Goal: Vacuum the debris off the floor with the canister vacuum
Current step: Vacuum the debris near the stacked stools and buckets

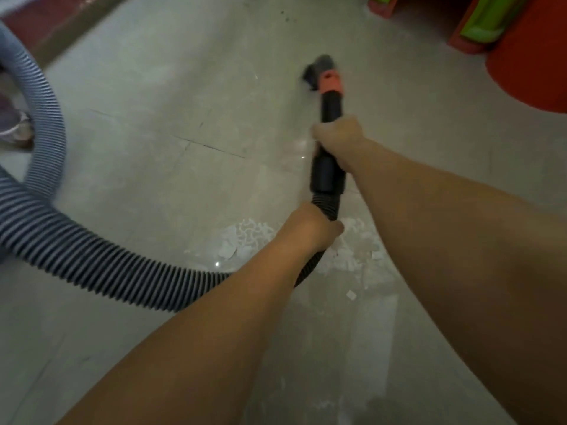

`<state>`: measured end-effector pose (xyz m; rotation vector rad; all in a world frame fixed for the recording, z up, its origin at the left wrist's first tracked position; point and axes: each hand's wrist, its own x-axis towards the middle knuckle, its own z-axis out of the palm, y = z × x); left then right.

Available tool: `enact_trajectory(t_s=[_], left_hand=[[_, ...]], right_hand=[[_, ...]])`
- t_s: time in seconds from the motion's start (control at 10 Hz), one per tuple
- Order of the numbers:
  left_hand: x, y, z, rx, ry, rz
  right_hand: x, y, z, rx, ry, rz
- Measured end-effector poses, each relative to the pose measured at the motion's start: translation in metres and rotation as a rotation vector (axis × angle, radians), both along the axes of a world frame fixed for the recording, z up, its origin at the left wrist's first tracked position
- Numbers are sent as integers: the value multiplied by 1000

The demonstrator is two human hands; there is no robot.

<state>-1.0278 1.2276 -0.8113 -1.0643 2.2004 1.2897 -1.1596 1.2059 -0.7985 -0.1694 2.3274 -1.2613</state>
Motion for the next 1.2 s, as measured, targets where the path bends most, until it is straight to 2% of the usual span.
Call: enact_trajectory(t_s=[0.1,0.2,0.3,0.4,0.5,0.6,0.7,0.8,0.9,1.0,1.1,1.2], left_hand=[[38,7,-4,29,31,126],[70,34,6,27,-17,78],[94,81,17,66,-126,-144],[122,134,14,94,-204,-322],[162,179,5,104,-278,-417],[217,200,-2,135,-297,-297],[271,223,3,221,-193,-55],[291,245,4,283,-165,147],[277,252,13,237,-225,96],[274,246,12,188,-139,86],[272,230,10,56,-129,33],[278,219,6,5,-153,106]], right_hand=[[43,-14,9,-2,-69,237],[73,19,13,-8,-109,271],[100,96,13,48,-51,36],[135,191,6,46,-65,-415],[188,257,1,37,-69,-707],[241,265,-2,45,-115,-570],[284,257,3,96,-149,-192],[305,248,11,135,-224,229],[300,249,14,168,-185,321],[284,259,14,117,-112,0],[270,257,18,-43,-197,-213],[280,229,21,-44,-225,-53]])
